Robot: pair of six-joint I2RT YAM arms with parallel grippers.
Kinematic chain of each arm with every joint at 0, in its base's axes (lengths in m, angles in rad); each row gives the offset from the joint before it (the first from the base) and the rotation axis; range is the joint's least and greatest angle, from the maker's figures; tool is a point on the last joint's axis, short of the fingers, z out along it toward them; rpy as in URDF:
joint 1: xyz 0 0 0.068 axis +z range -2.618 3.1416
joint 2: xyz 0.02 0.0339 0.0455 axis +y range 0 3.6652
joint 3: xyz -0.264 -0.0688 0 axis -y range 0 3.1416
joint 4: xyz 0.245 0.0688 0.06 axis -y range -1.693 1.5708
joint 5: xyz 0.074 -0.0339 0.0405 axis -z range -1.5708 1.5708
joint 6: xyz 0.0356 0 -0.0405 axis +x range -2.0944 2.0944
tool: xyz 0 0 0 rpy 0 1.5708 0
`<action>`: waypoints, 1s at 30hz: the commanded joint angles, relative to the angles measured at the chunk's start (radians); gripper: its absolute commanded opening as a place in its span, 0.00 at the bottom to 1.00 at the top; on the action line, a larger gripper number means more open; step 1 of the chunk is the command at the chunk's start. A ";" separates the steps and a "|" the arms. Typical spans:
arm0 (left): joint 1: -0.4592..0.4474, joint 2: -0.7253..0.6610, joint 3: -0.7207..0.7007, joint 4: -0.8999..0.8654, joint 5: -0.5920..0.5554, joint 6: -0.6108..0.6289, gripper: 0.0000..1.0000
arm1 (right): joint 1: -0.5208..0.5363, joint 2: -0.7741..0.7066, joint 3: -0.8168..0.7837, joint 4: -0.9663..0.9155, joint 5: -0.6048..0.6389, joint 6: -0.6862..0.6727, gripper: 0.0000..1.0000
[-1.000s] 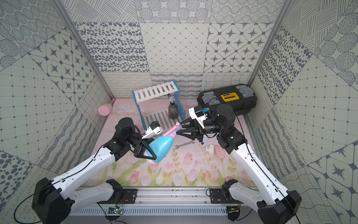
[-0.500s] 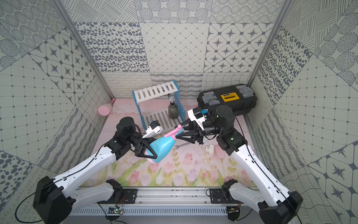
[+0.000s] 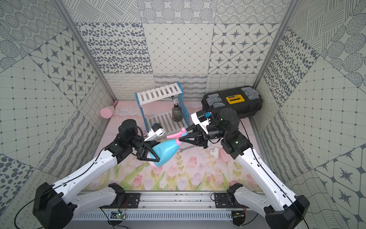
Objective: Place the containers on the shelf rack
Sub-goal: 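Pick up a container from the center of the board.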
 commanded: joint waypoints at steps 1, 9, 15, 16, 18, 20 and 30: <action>0.022 -0.023 0.017 -0.150 -0.043 0.149 0.83 | 0.009 -0.033 -0.029 0.001 0.036 0.020 0.00; 0.080 -0.088 -0.002 -0.360 -0.202 0.365 0.99 | 0.007 -0.043 -0.091 -0.034 0.168 0.046 0.00; 0.142 -0.128 -0.016 -0.533 -0.315 0.521 0.99 | 0.007 -0.042 -0.139 -0.078 0.258 0.040 0.00; 0.148 -0.132 -0.011 -0.557 -0.330 0.544 0.99 | 0.006 -0.040 -0.143 -0.088 0.275 0.037 0.00; 0.157 -0.138 0.000 -0.612 -0.376 0.604 0.99 | 0.005 -0.038 -0.149 -0.112 0.314 0.031 0.00; 0.160 -0.145 0.010 -0.688 -0.439 0.664 0.99 | 0.004 -0.030 -0.148 -0.142 0.353 0.025 0.00; 0.161 -0.176 -0.010 -0.780 -0.596 0.761 0.99 | 0.003 -0.002 -0.132 -0.192 0.387 0.062 0.00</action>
